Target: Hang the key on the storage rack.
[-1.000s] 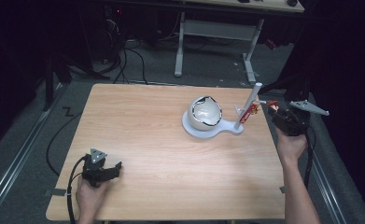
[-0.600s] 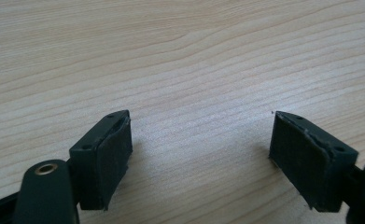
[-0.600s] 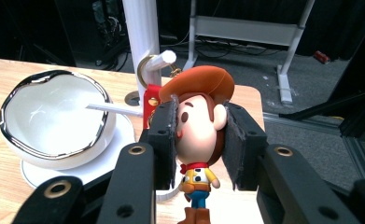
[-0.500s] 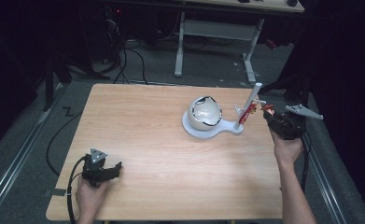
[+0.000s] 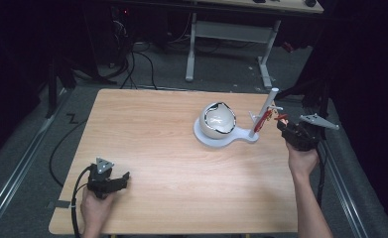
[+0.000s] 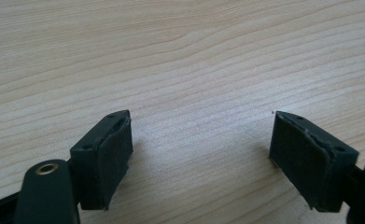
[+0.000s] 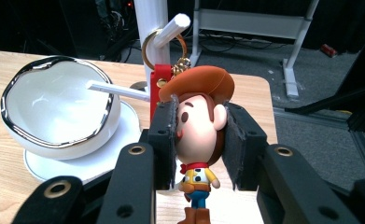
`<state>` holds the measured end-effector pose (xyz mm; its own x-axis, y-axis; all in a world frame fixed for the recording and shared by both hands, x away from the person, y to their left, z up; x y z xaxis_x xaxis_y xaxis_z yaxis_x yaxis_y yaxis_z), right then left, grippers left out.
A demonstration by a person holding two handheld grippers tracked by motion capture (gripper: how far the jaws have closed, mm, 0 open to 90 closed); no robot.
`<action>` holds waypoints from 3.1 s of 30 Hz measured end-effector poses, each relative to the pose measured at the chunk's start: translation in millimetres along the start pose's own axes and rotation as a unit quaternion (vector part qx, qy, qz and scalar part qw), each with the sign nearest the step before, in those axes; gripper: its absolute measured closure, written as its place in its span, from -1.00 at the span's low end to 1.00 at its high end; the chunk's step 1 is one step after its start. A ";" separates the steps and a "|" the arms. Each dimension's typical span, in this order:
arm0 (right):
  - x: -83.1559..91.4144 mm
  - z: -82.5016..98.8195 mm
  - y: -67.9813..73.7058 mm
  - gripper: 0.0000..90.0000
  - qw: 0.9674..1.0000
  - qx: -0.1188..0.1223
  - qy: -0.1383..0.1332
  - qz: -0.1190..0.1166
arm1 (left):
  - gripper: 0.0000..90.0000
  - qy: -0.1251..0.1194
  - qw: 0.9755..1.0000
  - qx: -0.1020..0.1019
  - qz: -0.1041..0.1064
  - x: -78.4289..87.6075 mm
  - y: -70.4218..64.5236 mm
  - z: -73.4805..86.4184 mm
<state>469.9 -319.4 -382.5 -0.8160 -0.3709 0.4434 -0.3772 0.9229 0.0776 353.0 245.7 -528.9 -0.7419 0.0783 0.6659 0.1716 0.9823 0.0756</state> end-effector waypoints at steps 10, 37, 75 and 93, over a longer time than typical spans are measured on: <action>-11.8 10.0 3.8 0.49 1.000 -0.007 0.011 -0.008 | -0.52 0.000 1.000 0.000 0.000 0.0 0.0 0.0; -34.0 24.0 8.4 0.48 0.999 0.000 0.042 -0.003 | -0.52 0.000 1.000 0.000 0.000 0.0 0.0 0.0; -16.5 40.0 22.7 0.17 0.999 0.006 0.029 -0.025 | -0.52 0.000 1.000 0.000 0.000 0.0 0.0 0.0; 3.1 63.5 39.9 0.20 0.998 0.018 0.028 -0.046 | -0.52 0.000 1.000 0.000 0.000 0.0 0.0 0.0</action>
<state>424.5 -290.4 -434.7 -0.7522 -0.4462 0.4849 -0.4650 0.8808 0.0891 353.0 245.7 -528.9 -0.7417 0.0777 0.6662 0.1715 0.9822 0.0764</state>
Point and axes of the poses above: each handheld gripper's, and its own axes: x roughly backward along the jaws, z roughly out of its underside, y roughly to its left, the point moved 3 cm from there along -x, roughly forward along the jaws, and after that the axes turned 7 degrees about -z, right-handed, at the moved point
